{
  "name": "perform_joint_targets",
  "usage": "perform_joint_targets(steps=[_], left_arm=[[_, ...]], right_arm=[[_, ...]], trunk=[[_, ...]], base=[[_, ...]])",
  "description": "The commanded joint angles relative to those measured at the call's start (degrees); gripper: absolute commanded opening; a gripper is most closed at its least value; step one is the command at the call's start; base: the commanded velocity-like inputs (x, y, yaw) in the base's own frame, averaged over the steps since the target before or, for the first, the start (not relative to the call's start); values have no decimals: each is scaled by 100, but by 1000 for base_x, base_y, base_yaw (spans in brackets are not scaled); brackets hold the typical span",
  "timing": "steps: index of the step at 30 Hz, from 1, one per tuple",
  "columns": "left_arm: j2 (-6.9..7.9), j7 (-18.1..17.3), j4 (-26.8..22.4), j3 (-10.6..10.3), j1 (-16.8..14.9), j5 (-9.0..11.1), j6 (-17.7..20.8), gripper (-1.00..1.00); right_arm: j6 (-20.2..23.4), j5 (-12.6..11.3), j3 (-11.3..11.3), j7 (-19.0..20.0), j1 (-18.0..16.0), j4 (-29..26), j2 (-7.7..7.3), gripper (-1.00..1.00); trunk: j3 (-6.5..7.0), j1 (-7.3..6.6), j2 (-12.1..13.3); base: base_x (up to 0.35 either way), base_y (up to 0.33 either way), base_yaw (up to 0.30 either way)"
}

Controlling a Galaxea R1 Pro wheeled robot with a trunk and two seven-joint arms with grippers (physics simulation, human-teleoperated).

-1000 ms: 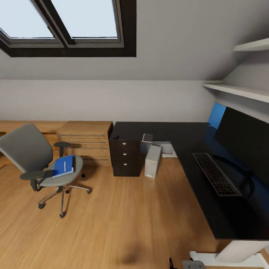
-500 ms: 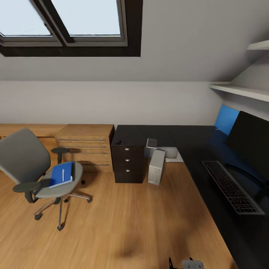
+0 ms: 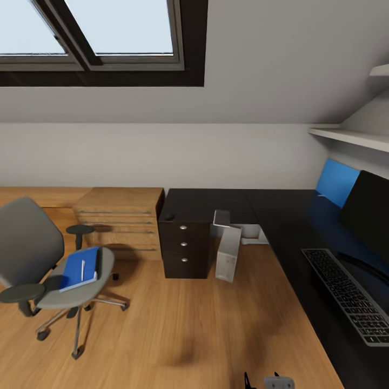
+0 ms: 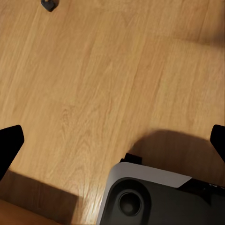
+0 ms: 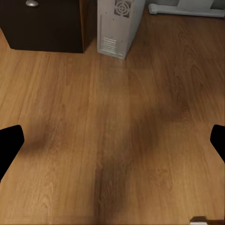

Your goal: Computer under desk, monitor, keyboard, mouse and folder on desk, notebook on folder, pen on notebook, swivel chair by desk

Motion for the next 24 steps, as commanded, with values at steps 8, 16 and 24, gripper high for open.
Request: perform_joint_targets(steps=[8, 16, 24], left_arm=[[10, 46, -16, -49, -1, 49, -17, 100], [10, 46, -14, -49, -1, 43, -13, 100], [10, 46, -15, -49, -1, 41, -11, 100]], right_arm=[[-15, -1, 48, -47, -5, 11, 2, 100], [-12, -2, 47, -47, -7, 11, 2, 100], [-20, -9, 47, -68, -7, 11, 10, 100]], trunk=[[66, 4, -6], [139, 4, -6], [212, 4, -6]], base=[[76, 0, 0], [307, 0, 0], [334, 0, -26]])
